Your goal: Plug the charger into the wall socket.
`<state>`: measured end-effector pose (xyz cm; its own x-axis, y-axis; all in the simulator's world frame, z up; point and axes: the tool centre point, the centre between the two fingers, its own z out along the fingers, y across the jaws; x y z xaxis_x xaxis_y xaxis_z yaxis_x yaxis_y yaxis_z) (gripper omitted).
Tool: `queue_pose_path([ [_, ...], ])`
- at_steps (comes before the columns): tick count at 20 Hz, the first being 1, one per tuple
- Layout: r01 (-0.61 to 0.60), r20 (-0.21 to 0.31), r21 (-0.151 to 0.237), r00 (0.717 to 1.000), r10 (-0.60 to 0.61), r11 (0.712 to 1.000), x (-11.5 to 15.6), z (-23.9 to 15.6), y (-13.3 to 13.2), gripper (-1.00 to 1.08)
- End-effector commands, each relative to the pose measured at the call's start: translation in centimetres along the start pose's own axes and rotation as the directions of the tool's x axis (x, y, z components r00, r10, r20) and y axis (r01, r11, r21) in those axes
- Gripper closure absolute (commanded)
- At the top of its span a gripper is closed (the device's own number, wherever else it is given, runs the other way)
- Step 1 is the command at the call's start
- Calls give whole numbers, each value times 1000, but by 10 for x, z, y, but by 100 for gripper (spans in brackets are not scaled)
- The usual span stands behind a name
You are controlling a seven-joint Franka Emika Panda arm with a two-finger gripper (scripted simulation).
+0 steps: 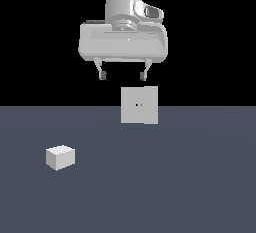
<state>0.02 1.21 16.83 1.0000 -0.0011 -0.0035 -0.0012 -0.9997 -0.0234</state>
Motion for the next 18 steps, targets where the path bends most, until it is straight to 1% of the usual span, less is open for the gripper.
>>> queue_pose_path([
  [1, 0, 0, 0, 1000, 0, 1000, 0, 0, 0, -92],
  [6, 21, -5, 2, 1000, -21, 1000, -1, 2, -3, -92],
  [12, 100, -22, 7, 995, -100, 995, -5, 11, -14, -92],
  [15, 161, -36, 10, 986, -160, 987, -8, 18, -22, -92],
  [18, 233, -52, 12, 971, -233, 972, -13, 27, -32, -92],
])
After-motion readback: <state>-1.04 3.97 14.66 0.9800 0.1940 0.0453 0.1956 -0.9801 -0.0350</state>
